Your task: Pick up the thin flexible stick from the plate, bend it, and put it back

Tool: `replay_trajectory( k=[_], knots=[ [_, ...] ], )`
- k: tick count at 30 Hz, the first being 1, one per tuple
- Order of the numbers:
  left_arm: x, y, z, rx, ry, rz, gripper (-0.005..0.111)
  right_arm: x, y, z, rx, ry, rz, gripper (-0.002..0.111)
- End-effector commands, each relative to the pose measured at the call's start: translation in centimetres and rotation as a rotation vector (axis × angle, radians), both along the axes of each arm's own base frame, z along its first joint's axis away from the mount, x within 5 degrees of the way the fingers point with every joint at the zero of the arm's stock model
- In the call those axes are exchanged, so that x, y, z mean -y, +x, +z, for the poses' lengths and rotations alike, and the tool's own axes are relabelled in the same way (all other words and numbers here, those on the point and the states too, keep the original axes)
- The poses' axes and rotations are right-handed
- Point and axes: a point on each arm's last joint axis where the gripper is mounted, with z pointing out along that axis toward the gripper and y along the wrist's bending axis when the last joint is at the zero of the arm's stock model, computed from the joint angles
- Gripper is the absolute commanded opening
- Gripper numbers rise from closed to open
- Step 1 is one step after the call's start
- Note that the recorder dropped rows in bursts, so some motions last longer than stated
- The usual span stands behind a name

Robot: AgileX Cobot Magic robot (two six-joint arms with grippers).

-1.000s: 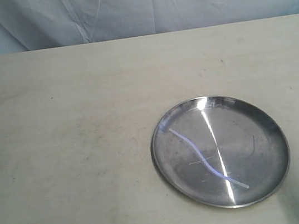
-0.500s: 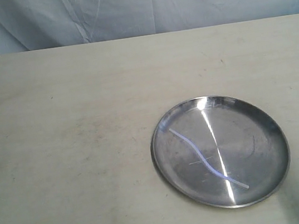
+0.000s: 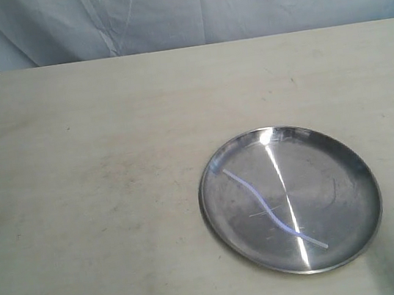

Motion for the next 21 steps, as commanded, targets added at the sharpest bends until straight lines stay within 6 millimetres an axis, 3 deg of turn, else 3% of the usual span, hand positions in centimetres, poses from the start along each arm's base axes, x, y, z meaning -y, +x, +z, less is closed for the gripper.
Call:
replay_trajectory(
  k=[1, 21],
  knots=[
    [0.00, -0.04, -0.01, 0.005, -0.004, 0.001, 0.000, 0.03, -0.03, 0.08, 0.012, 0.000, -0.004, 0.000],
    [0.00, -0.04, -0.01, 0.005, -0.004, 0.001, 0.000, 0.02, -0.03, 0.15, 0.020, 0.001, -0.004, 0.000]
  ],
)
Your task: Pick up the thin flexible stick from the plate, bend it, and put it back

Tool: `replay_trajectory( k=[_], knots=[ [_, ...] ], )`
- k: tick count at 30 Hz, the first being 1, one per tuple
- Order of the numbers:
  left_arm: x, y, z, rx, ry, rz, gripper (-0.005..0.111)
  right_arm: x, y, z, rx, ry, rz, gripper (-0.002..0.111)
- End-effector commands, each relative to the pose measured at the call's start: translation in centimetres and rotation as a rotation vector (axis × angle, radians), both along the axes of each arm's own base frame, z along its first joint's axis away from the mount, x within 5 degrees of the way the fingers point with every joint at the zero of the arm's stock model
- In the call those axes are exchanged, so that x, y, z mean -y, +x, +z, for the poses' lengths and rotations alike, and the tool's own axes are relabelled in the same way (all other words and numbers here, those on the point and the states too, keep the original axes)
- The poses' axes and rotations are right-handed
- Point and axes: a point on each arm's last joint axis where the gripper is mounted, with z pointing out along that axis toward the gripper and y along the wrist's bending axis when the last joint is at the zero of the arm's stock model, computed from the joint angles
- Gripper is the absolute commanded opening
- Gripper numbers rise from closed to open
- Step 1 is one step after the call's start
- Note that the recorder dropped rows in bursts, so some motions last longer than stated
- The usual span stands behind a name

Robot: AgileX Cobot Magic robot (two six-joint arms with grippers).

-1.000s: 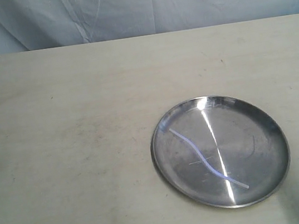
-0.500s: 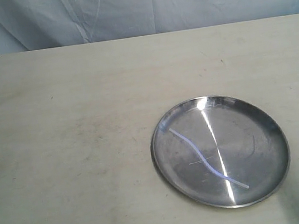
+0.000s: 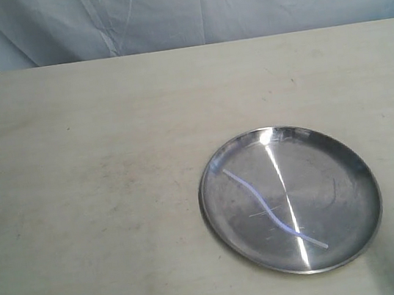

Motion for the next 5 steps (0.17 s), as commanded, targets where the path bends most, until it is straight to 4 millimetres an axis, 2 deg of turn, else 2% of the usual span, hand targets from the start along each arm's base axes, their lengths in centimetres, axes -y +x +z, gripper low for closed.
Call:
replay_trajectory(
  k=[1, 5],
  knots=[
    [0.00, -0.03, 0.00, 0.007, -0.004, 0.001, 0.000, 0.02, -0.03, 0.15, 0.020, 0.001, -0.004, 0.000],
    [0.00, -0.03, 0.00, 0.007, -0.004, 0.001, 0.000, 0.02, -0.03, 0.15, 0.020, 0.001, -0.004, 0.000]
  ],
)
